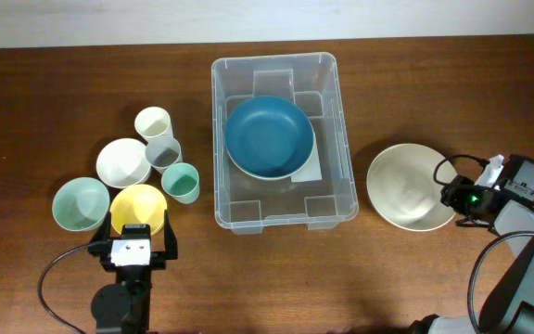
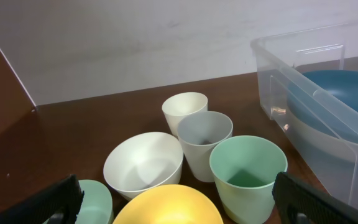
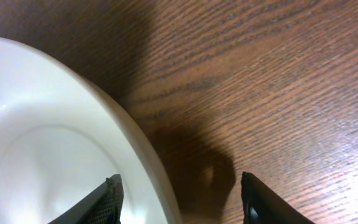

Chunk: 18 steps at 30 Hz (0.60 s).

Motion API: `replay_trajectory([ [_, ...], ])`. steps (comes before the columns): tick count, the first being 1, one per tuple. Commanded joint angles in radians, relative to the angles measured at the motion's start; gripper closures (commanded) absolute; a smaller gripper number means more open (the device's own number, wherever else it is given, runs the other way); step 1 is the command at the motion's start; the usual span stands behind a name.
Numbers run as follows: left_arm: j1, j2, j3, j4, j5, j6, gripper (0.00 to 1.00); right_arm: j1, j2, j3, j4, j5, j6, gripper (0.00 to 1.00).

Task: Pack container
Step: 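Reposition the right gripper along the cream bowl's rim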

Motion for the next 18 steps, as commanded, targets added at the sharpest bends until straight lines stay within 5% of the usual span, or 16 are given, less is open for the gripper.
replay_trajectory([
  [1,-0.004,-0.008,-0.008,0.002,0.011,0.012,0.0,0.007,0.013,-0.008,0.004,-0.013,-0.003,0.44],
  [18,-0.004,-0.008,-0.008,0.002,0.011,0.013,0.0,0.026,0.094,-0.008,0.056,-0.016,-0.003,0.44],
])
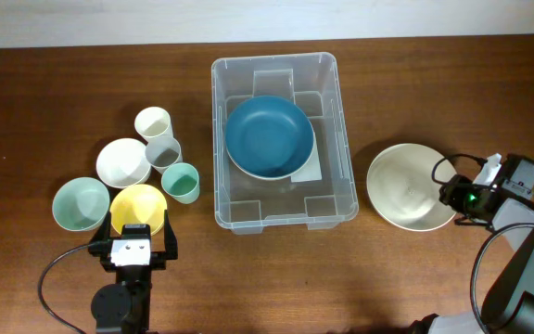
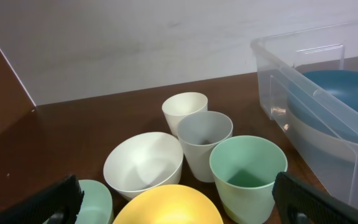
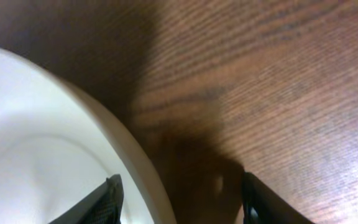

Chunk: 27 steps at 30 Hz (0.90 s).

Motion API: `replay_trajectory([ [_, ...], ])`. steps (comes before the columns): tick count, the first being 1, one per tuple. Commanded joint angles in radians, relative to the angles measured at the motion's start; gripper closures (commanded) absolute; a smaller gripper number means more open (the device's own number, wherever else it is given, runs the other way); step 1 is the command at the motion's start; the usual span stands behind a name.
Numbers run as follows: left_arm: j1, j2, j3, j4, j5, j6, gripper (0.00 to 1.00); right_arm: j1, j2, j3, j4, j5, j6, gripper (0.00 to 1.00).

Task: Pack container
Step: 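Reposition the right gripper along the cream bowl's rim, then lift the cream bowl with the right gripper and lower it into the container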

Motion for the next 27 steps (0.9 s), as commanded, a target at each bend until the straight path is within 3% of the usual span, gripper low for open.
replay_trajectory([
  [1,-0.004,-0.009,-0.008,0.002,0.011,0.012,0.0,0.019,0.056,-0.009,0.006,-0.01,0.0,0.44],
  [4,-0.004,-0.008,-0.008,0.002,0.011,0.012,0.0,0.019,0.059,-0.008,0.01,-0.01,0.0,0.46],
  [5,-0.004,-0.008,-0.008,0.002,0.011,0.012,0.0,0.019,0.059,-0.008,0.012,-0.01,0.0,0.53],
  [7,-0.004,-0.008,-0.008,0.002,0.011,0.012,0.01,0.019,0.059,-0.008,0.017,-0.021,0.0,0.86],
  [9,-0.004,-0.008,-0.008,0.002,0.011,0.013,0.0,0.017,0.056,0.001,0.016,-0.047,0.0,0.96],
  [19,-0.004,-0.008,-0.008,0.002,0.011,0.012,0.0,0.017,-0.008,0.079,0.009,-0.053,0.0,0.96],
  [27,-0.004,-0.008,-0.008,0.002,0.011,0.012,0.0,0.018,-0.193,0.269,-0.134,-0.107,0.0,0.96],
])
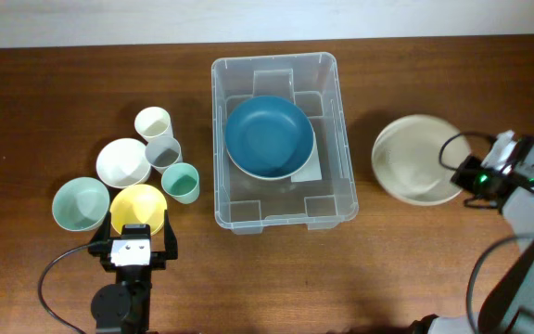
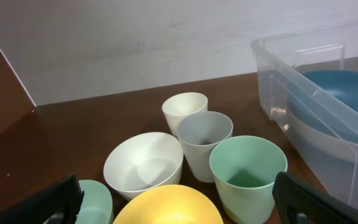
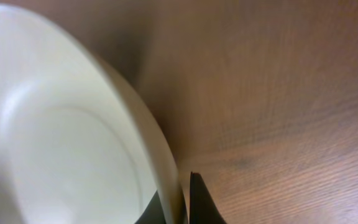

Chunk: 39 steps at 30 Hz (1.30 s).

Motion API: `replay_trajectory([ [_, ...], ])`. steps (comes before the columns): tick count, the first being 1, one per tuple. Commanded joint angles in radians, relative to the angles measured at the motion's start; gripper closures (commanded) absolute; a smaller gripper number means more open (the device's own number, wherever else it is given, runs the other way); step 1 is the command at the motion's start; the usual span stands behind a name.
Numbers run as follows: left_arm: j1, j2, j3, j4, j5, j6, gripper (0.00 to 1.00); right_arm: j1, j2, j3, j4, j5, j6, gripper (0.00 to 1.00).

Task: Pack container
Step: 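Lift the cream bowl with the right gripper and lower it into the container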

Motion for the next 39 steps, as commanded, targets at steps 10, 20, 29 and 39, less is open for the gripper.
replay_trajectory([
  [10,-0.004,-0.007,-0.008,0.002,0.011,0.012,0.0,0.18,-0.335,0.226,-0.082,-0.153,0.0,0.96],
  [20,-0.004,-0.007,-0.008,0.002,0.011,0.012,0.0,0.636,-0.254,0.23,-0.019,0.168,-0.026,0.96],
  [29,-0.004,-0.007,-0.008,0.002,0.011,0.012,0.0,0.835,0.016,0.23,0.142,0.235,-0.025,0.96],
  [39,-0.004,-0.007,-0.008,0.002,0.011,0.013,0.0,0.845,0.139,0.232,0.279,0.219,-0.018,0.96],
])
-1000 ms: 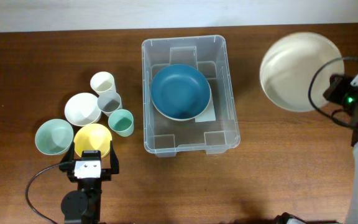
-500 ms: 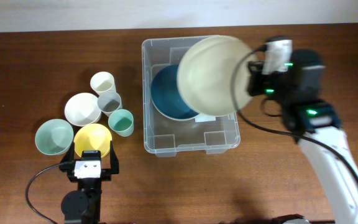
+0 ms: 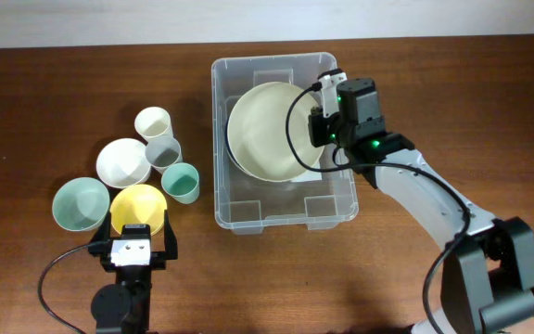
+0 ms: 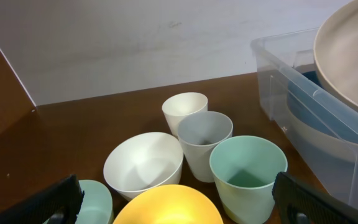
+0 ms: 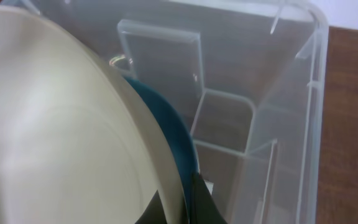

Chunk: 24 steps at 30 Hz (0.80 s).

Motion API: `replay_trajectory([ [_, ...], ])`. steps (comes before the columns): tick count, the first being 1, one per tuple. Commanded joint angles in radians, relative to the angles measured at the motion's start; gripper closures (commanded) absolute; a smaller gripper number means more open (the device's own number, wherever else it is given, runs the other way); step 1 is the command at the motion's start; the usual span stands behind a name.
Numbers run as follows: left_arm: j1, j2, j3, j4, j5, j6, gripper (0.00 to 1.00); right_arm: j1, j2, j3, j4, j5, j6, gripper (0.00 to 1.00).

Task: Pack container
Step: 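Lift the cream bowl with the right gripper and lower it into the container, then open the right gripper and withdraw it to the right side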

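The clear plastic container (image 3: 327,206) stands mid-table. My right gripper (image 3: 315,128) is shut on the rim of the large cream bowl (image 3: 265,132), holding it tilted over the container, above the blue bowl (image 5: 171,140) that lies inside. In the right wrist view the cream bowl (image 5: 55,130) fills the left and the gripper (image 5: 182,205) pinches its edge. My left gripper (image 4: 173,211) is open, low at the table's front left, behind the yellow bowl (image 4: 166,205).
Left of the container stand a cream cup (image 3: 153,122), a grey cup (image 3: 163,150), a mint cup (image 3: 181,182), a white bowl (image 3: 123,162), a mint bowl (image 3: 80,204) and the yellow bowl (image 3: 138,206). A white wall rises behind the table.
My right gripper, shut on the cream bowl at the table's right side, is now over the container with the bowl covering the blue bowl. The left arm has not moved.
The cream bowl sat on the table right of the container with my right gripper open around its rim. The gripper then shut on the rim and the bowl stood shifted back. Now the bowl hangs over the container. The left gripper stayed still throughout.
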Motion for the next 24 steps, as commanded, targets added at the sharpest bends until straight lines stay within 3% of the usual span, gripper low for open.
replay_trajectory([
  [1,-0.004,-0.007,-0.008,0.002,0.011,0.012,0.0,0.004,-0.006,0.019,0.039,-0.01,0.012,0.96],
  [2,-0.004,-0.007,-0.008,0.002,0.011,0.013,0.0,0.004,-0.006,0.019,0.047,-0.016,0.012,0.93],
  [5,-0.004,-0.007,-0.008,0.002,0.011,0.013,0.0,0.004,-0.006,0.019,0.066,-0.044,0.012,0.45],
  [9,-0.004,-0.007,-0.008,0.002,0.011,0.012,0.0,0.004,-0.006,0.027,0.075,-0.081,0.012,0.38],
  [14,-0.004,-0.008,-0.008,0.002,0.011,0.012,0.0,-0.007,-0.047,0.086,-0.013,-0.04,0.012,0.37],
  [19,-0.004,-0.007,-0.008,0.002,0.011,0.012,0.0,-0.085,-0.129,0.237,-0.347,0.209,0.046,0.36],
  [24,-0.004,-0.007,-0.008,0.002,0.011,0.012,0.0,-0.237,-0.181,0.366,-0.685,0.382,0.046,0.17],
])
